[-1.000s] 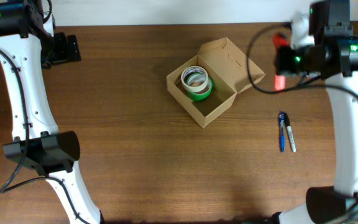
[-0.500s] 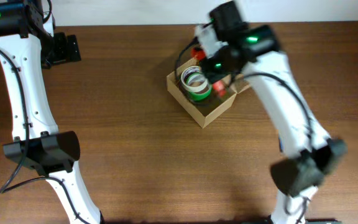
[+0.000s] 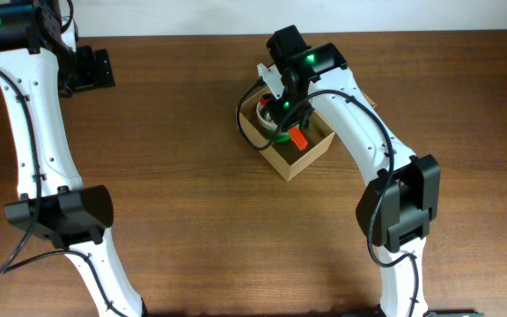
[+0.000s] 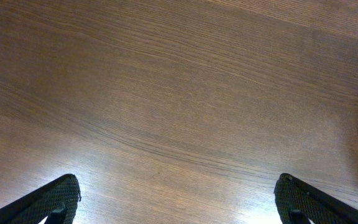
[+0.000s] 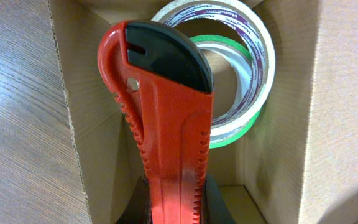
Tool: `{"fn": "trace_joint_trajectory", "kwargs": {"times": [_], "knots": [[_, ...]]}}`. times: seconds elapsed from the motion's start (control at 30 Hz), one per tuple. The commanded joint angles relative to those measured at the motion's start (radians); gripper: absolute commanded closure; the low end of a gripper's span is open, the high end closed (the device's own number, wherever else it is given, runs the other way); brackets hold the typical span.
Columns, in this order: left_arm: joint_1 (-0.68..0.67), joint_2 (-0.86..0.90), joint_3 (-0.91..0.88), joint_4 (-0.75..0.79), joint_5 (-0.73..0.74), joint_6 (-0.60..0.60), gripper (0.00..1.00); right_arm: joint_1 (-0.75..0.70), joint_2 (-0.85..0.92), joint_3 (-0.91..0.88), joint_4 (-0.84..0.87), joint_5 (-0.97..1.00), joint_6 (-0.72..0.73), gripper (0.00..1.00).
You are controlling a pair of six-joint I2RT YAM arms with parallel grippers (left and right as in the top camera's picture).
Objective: Pack container
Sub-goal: 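Lower the orange cutter into the box and release it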
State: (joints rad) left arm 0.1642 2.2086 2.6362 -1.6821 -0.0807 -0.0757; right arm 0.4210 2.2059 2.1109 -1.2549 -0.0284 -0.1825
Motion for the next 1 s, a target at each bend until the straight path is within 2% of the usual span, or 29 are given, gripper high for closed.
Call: {"fn": "trace_joint_trajectory", "kwargs": {"times": [0.0,0.9,0.93,0.97], "knots": [[0.002,-0.008,-0.004,0.002,0.006,-0.013,0.0,0.006,0.024,0.008,0.006,-0.028,0.03,0.96],[0.002,-0.008,-0.004,0.002,0.006,-0.013,0.0,0.076,0.151,0.008,0.039,-0.069,0.061,0.96],[0.002,-0.008,-0.004,0.002,0.006,-0.013,0.0,0.076,0.154,0.008,0.038,-0.069,0.06,0.95],[0.002,-0.008,-0.004,0.002,0.006,-0.013,0.0,0.077,0.155,0.008,0.037,-0.069,0.06,0.9]]}}
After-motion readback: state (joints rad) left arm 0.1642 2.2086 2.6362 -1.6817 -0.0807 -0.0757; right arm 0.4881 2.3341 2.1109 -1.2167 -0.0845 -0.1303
